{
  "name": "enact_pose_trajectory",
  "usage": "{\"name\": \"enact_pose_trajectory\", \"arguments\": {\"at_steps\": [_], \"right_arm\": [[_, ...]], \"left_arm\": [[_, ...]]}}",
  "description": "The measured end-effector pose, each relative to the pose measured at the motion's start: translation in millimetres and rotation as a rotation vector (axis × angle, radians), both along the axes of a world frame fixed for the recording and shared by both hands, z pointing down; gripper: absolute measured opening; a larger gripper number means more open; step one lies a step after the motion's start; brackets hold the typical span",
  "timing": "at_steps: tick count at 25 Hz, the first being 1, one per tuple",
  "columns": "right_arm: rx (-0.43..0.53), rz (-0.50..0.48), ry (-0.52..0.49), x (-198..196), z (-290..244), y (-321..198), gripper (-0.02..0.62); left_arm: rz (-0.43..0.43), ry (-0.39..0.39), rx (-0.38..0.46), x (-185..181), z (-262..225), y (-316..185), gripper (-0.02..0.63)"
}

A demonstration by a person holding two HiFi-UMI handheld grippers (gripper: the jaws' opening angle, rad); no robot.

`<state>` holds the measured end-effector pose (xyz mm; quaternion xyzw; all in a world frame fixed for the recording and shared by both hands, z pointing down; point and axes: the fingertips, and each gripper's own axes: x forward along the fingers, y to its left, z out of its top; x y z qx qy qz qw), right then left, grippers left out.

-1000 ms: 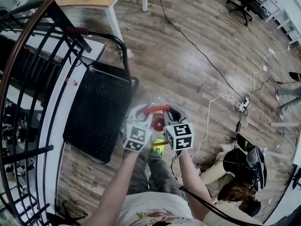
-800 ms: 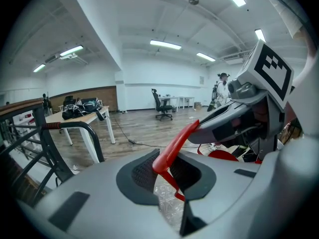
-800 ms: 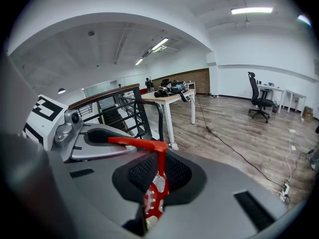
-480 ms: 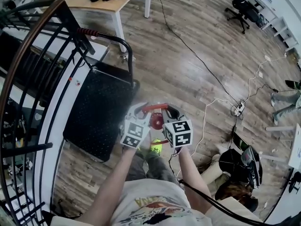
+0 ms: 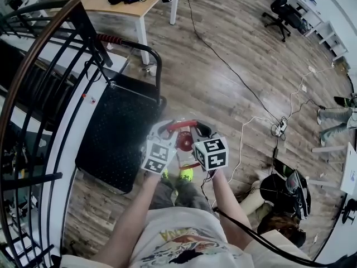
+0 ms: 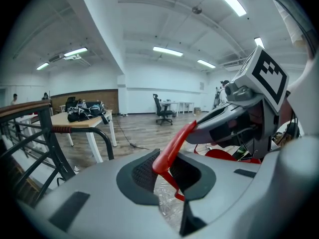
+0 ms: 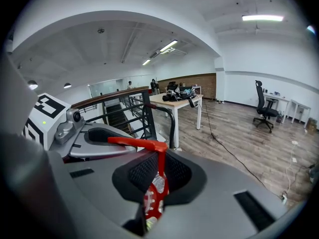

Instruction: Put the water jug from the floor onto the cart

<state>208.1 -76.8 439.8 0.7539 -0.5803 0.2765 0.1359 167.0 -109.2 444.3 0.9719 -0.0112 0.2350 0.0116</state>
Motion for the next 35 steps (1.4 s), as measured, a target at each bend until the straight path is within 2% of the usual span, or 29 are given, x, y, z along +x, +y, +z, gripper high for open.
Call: {"name": "enact_pose_trajectory", "arguments": {"at_steps": [9, 22, 35], "right_arm": [[0.026, -0.049, -0.012, -22, -12, -29, 0.035], [0.048, -0.234, -0.056, -20, -9, -63, 0.035], [0.054, -0.471, -0.085, -3, 10, -118, 0.035]], "left_arm": [[-0.036, 0.007, 0.027, -21, -14, -28, 0.063], [-0.186, -0.037, 0.054, -23, -11, -55, 0.063], [-0.409, -0.065, 0.069, -11, 8, -98, 0.061]]}}
